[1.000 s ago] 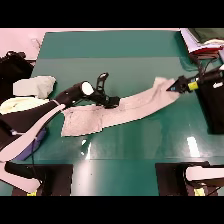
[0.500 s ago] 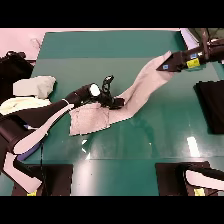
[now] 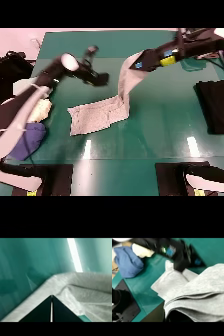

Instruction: Fold the shirts.

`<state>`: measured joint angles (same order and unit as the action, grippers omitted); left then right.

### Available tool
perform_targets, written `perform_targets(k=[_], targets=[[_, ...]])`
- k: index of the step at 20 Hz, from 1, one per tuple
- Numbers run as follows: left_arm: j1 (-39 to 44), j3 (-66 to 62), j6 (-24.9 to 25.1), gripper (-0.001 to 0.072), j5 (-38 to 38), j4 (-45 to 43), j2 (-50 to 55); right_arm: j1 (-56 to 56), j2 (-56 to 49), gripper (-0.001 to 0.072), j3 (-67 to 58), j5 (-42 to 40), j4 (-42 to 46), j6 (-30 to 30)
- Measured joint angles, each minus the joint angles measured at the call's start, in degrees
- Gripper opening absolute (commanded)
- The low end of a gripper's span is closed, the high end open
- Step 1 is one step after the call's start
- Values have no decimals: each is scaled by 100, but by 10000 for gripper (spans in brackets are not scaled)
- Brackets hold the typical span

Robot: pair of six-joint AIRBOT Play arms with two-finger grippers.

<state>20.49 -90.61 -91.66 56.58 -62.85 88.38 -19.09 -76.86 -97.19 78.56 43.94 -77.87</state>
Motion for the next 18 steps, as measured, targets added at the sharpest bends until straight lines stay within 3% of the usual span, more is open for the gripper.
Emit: perform_targets(k=[2, 3, 4, 5, 10, 15, 17, 18], targets=[[-553, -79, 2, 22, 118, -195, -566, -619, -280, 15, -13, -306, -166, 46], [-787, -101, 2, 22, 151, -260, -822, -973, -474, 94, -17, -494, -256, 120], [-1014, -118, 4, 22, 208, -302, -1082, -1307, -669, 314, -17, -684, -323, 203], [-1196, -131, 4, 22, 219, -334, -1294, -1657, -890, 374, -22, -901, -385, 291], [-1641, -153, 26, 22, 422, -424, -1851, -2435, -1604, 373, -13, -1325, -232, 455], [-1683, -146, 83, 22, 544, -452, -1969, -1502, -1353, 385, 763, -935, 839, 321], [-1569, -146, 144, 22, 557, -450, -1976, -833, -1191, 532, 1316, -885, 1147, 216], [-1504, -146, 157, 22, 549, -446, -1976, -494, -1152, 530, 1569, -887, 1209, 188]])
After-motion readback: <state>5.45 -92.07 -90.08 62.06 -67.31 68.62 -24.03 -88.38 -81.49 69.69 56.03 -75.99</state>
